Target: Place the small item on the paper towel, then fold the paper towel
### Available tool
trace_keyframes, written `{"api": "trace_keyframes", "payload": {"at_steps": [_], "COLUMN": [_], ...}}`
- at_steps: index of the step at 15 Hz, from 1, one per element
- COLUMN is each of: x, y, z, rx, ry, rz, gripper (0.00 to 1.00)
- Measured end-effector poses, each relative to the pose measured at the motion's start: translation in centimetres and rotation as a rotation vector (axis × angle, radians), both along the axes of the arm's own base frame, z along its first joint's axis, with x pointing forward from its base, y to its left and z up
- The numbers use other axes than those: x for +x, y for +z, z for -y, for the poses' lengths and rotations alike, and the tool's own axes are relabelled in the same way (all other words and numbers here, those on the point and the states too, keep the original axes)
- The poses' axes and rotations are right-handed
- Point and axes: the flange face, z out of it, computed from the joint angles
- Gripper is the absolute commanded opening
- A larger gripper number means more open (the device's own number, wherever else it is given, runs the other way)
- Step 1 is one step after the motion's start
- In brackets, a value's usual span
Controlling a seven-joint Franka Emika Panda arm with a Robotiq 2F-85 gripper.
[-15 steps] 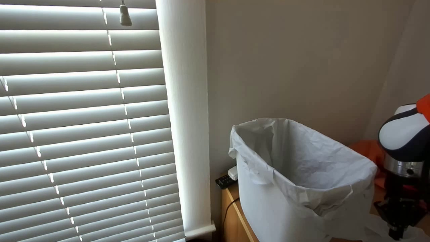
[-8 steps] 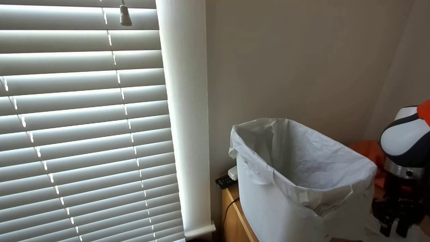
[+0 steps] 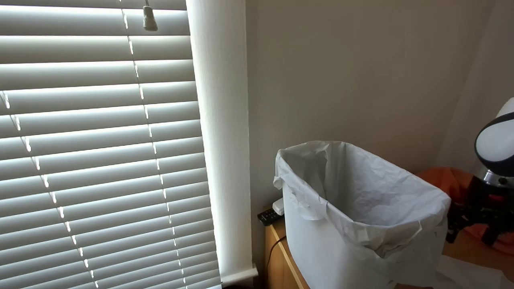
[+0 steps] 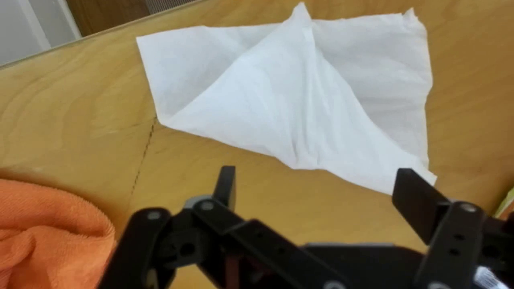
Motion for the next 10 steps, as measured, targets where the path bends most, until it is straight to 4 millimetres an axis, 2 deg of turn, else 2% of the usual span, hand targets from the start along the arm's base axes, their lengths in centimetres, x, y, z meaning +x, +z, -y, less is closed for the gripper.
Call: {"api": "trace_keyframes", "payload": {"at_steps": [6, 10], "x": [-1.0, -1.5], "y": [5.9, 6.8], "z": [1.5, 1.4], "rx": [-0.029, -0.028], "ry": [-0.099, -0.112], "rz": [0.100, 0.115], "gripper": [1.00, 1.00]}}
